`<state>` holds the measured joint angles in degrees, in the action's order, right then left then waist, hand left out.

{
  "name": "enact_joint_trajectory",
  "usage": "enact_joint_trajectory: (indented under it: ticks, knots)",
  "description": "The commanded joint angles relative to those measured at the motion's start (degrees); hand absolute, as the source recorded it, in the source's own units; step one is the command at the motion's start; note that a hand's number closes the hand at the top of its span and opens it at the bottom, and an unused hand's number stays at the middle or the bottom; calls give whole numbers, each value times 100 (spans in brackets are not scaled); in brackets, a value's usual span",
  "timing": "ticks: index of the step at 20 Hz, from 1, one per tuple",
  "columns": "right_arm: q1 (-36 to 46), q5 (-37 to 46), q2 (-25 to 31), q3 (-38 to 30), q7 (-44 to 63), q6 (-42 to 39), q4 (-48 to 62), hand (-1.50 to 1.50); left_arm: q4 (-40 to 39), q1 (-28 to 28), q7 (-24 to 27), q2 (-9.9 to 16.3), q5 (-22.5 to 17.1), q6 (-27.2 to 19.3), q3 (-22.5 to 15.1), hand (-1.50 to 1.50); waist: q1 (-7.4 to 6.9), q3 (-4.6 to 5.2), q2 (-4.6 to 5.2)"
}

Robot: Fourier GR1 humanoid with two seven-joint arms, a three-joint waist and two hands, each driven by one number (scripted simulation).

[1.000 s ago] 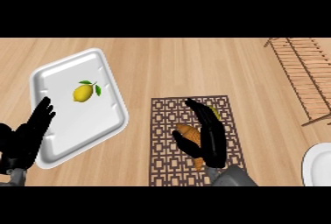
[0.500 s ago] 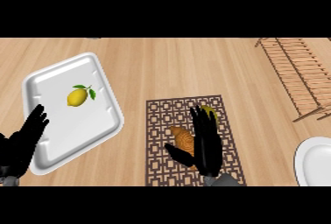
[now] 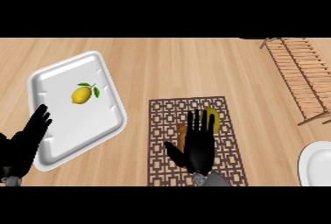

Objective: Pick the croissant from the placemat and place it in the tiered shelf

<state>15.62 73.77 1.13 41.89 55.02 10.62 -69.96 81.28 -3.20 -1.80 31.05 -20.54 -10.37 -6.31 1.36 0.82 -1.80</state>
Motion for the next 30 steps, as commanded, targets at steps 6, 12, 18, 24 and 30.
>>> enact_joint_trajectory:
  ticks: [6, 12, 18, 24, 30]
  knots:
    - [694, -333, -109, 774, 2156, -2953, -1031, -150, -291, 158, 196, -72, -31, 305, 77, 0, -188, -72, 163]
    - [680, -499, -107, 599, 2151, -3048, -821, -150, -291, 426, 44, -244, 180, 81, 32, 0, -160, -78, 182]
    - [601, -194, -22, -33, 1575, -3241, -944, -150, 243, 130, -268, -163, 184, 92, 81, 0, -148, -83, 166]
    - [451, 74, -107, 27, 1397, -2968, -655, -150, -45, 58, 17, -334, 347, 269, 215, 0, -168, -82, 176]
    - [515, 173, -109, -441, 916, -2675, -139, -150, -169, 109, 39, -349, 366, 529, 439, 0, -172, -82, 183]
